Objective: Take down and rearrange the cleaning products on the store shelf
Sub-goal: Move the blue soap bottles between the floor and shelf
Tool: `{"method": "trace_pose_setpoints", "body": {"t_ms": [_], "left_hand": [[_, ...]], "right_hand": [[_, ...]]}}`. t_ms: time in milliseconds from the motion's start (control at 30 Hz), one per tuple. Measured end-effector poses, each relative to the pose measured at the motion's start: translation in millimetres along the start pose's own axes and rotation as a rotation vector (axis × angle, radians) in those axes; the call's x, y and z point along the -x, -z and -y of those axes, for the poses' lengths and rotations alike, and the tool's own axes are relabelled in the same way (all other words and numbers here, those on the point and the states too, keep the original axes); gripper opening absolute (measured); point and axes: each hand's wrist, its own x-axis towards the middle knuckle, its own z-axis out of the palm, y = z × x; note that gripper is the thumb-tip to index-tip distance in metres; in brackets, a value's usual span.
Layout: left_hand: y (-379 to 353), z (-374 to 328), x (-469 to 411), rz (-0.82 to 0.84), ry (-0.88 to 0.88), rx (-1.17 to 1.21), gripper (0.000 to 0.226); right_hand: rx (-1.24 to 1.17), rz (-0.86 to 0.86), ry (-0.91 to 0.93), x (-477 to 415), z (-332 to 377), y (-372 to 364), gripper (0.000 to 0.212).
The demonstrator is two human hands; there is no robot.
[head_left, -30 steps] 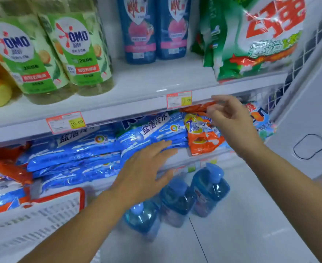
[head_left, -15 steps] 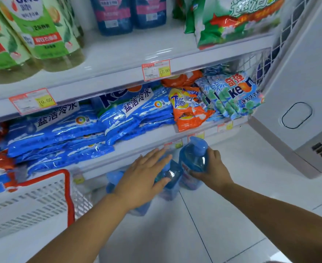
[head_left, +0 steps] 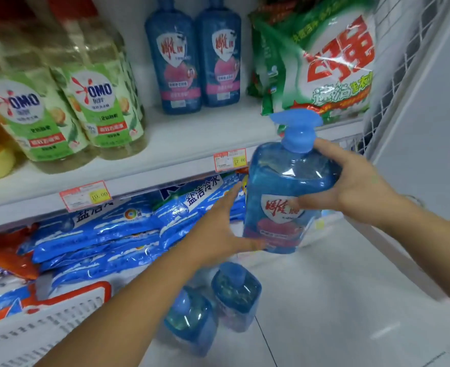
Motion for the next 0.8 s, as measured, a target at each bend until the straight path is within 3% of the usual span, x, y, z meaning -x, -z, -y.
{"method": "trace_pose_setpoints", "body": {"t_ms": [100,233,300,400,500,700,800], "left_hand": [[36.7,-26.9,-10.9,-0.052,-0.063,0.259,0.099],[76.4,-34.8,-17.4,-0.343,-0.123,0.337,0.09],[90.1,-33.4,-26.0,-0.462,-0.156,0.341,0.092],[108.5,-35.4,-40.4,-0.565,-0.195,0.272,0.091],[123.2,-32.0,-52.9,-0.612,-0.212,0.204,0.089],[134.3,-6.8,-87.5,-0.622,-0.256,0.201,0.105],[137.5,7.5,-97.4,-0.604,-0.239,0.142,0.097]], "right_hand": [[-0.101,0.048,0.155,-27.6,48.4,13.3,0.096],[-0.2,0.075,0.218,-60.8,69.0,4.2,0.116],[-0.092,0.13,0.161,-78.4,65.5,-12.8,0.11],[-0.003,0.123,0.18,-109.9,60.3,-30.6,0.08],[-0.032,0.114,0.243,-138.9,64.2,-36.6,0.069],[-0.114,0.126,0.299,-184.4,42.3,-50.4,0.086],[-0.085,0.126,0.296,-196.2,30.0,-59.3,0.088]]}}
